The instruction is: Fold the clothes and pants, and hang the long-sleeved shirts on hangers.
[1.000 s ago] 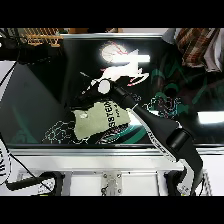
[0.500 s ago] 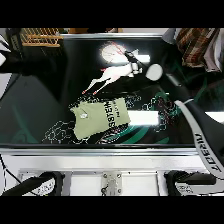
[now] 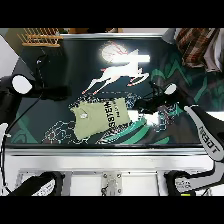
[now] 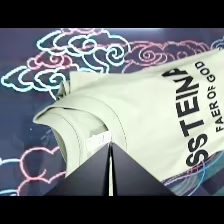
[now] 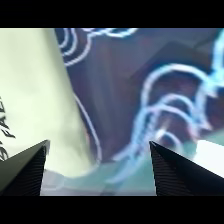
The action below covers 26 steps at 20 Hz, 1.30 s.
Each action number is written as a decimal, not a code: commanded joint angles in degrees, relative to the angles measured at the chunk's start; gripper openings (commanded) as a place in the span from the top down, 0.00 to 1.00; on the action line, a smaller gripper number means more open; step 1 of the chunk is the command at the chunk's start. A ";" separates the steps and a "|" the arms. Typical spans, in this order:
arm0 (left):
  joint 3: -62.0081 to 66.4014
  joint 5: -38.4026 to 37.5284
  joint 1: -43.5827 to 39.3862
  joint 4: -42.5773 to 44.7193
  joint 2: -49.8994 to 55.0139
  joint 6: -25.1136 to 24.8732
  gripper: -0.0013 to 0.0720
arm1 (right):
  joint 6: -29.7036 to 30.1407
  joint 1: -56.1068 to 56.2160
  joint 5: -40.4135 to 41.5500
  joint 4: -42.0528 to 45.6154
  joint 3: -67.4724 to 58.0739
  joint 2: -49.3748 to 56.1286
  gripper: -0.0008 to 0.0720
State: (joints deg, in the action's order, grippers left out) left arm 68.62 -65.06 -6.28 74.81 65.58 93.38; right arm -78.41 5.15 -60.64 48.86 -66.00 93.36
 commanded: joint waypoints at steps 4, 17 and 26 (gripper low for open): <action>-3.04 1.86 -0.63 -3.04 -0.68 0.17 0.97 | 13.25 8.63 5.40 -21.99 -1.05 8.96 0.00; -3.04 1.68 -0.63 -2.99 -0.68 1.20 0.97 | -1.31 -18.86 7.19 13.90 -11.98 -10.75 0.97; -3.06 1.68 -1.05 -2.97 -0.68 2.69 0.97 | -12.35 -49.27 -3.76 23.28 -2.86 -15.43 0.97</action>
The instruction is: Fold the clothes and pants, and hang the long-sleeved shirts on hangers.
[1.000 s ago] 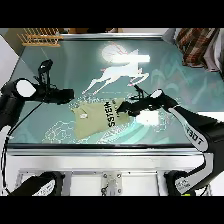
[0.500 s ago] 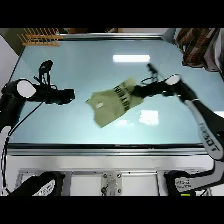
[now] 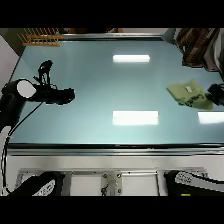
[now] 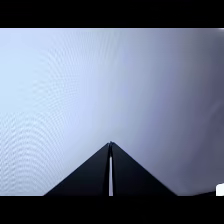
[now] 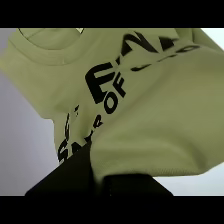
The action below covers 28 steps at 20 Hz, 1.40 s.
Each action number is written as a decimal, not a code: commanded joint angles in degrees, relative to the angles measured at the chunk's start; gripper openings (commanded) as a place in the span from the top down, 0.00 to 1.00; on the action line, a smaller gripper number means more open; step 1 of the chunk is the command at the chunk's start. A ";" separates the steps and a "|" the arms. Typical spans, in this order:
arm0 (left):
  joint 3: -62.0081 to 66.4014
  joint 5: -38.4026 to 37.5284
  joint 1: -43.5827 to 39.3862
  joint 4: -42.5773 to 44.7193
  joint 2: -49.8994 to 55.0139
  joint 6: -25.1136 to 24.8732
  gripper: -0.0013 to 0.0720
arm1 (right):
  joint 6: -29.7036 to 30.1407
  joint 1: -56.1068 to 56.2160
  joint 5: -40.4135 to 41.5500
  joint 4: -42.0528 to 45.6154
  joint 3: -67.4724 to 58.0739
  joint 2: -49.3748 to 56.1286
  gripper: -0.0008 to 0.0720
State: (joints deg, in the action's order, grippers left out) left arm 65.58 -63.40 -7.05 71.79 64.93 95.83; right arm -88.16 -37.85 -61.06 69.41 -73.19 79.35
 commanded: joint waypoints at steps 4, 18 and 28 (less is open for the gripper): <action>0.00 0.09 -1.79 0.17 -0.02 0.24 0.97 | -8.17 -6.47 -2.91 5.66 16.70 -8.17 0.97; -0.02 -0.70 -1.77 0.07 -0.02 0.22 0.97 | -5.38 -6.56 -2.69 7.78 22.34 -33.66 0.04; 0.00 -0.09 -1.77 0.22 -0.02 0.22 0.97 | 15.74 25.35 1.68 -15.04 20.63 -41.53 0.48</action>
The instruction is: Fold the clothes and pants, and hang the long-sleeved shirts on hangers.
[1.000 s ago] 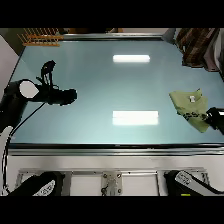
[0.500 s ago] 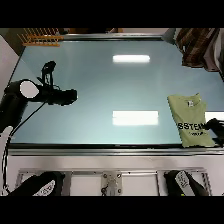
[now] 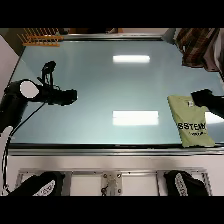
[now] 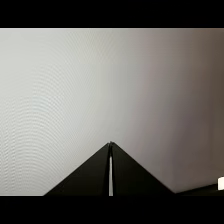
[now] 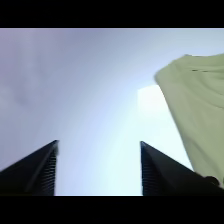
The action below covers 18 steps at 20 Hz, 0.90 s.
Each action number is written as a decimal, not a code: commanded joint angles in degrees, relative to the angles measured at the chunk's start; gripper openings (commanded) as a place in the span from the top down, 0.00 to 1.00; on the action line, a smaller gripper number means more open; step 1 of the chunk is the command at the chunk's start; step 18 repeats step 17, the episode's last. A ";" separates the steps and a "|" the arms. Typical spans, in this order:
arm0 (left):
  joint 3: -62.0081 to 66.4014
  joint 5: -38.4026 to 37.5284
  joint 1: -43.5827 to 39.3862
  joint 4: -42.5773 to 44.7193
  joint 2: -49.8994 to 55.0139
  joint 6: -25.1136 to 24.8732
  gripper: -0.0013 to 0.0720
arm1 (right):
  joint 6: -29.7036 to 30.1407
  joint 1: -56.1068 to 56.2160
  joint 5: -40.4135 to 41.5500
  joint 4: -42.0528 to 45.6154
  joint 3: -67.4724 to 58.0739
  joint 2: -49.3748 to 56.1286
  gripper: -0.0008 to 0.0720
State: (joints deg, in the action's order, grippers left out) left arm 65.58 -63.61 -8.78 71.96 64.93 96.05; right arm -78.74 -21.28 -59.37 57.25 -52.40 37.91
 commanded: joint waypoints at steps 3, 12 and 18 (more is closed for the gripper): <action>0.00 0.28 -0.04 0.04 -0.02 0.00 0.97 | 6.97 12.50 -0.61 -2.91 -0.15 0.98 0.97; 0.00 0.31 -0.04 0.04 -0.02 0.00 0.97 | 6.97 12.55 -2.58 -2.95 -0.15 1.05 0.97; 0.00 0.28 -0.04 0.04 -0.02 0.00 0.97 | 6.97 12.55 -2.58 -2.95 -0.15 1.05 0.97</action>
